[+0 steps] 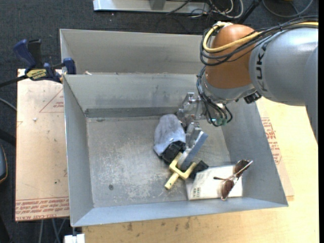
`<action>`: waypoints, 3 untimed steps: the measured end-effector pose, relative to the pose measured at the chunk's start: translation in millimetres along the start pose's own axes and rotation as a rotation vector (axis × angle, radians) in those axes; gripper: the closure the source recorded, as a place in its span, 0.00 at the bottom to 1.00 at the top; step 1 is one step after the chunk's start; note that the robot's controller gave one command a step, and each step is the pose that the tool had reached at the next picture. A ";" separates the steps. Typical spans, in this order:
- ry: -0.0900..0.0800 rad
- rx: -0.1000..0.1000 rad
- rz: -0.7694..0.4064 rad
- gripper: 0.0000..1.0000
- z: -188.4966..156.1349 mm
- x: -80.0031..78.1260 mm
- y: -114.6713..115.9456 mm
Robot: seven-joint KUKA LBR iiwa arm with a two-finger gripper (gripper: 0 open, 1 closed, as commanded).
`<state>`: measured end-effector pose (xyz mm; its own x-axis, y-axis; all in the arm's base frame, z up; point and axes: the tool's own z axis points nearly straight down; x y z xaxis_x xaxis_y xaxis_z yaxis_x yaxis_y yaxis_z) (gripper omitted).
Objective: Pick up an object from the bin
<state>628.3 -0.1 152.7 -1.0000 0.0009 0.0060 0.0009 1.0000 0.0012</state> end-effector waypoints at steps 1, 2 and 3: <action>-0.008 0.000 0.000 0.00 -5.2 -1.7 0.0; -0.017 0.003 -0.231 0.00 36.3 -7.0 19.2; -0.016 0.003 -0.538 0.00 80.1 -9.6 27.9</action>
Offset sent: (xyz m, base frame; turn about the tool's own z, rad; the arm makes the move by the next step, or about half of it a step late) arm 0.0060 0.0382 -0.0827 -0.4396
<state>637.5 27.9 72.6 -0.8591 -0.5117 -0.0103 -0.5117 0.8591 -0.0032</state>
